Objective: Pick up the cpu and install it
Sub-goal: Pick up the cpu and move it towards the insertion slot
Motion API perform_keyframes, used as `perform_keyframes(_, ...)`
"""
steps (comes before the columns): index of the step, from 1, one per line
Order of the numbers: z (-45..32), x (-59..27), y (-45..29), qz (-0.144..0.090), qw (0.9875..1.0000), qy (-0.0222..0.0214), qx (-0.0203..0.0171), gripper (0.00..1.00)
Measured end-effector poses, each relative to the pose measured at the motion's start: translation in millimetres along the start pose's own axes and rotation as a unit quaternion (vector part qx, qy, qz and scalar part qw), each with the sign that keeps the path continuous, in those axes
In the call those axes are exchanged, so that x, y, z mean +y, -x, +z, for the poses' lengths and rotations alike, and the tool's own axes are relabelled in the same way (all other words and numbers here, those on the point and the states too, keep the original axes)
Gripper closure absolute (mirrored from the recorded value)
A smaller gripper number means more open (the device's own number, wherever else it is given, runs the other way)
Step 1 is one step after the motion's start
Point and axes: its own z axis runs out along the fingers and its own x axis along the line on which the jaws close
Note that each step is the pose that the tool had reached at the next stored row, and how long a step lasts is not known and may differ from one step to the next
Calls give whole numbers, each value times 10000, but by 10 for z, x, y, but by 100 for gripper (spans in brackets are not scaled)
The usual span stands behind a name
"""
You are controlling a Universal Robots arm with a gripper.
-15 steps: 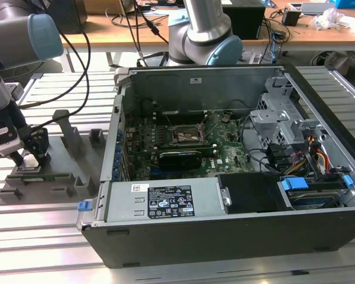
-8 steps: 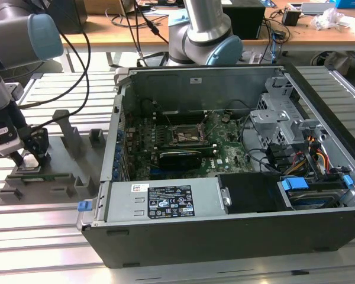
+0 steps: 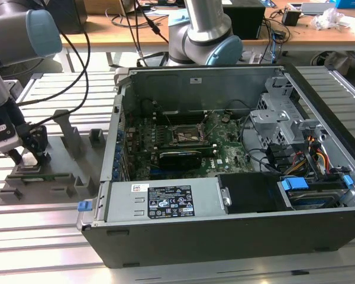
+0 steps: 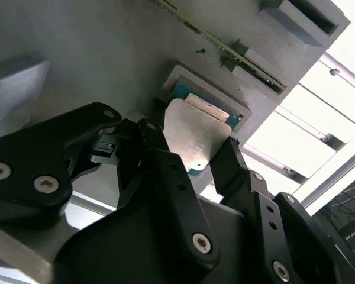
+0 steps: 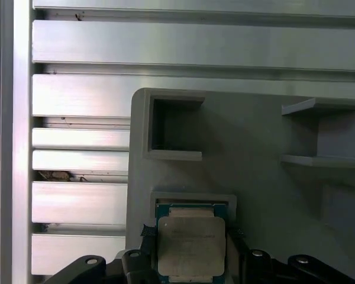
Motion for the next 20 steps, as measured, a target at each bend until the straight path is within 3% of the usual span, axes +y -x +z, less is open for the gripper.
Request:
perform_keyframes(12, -323, -8, 1, 0, 10000, 0, 0, 45)
perform_keyframes(20, -491, -12, 2, 0, 10000, 0, 0, 45)
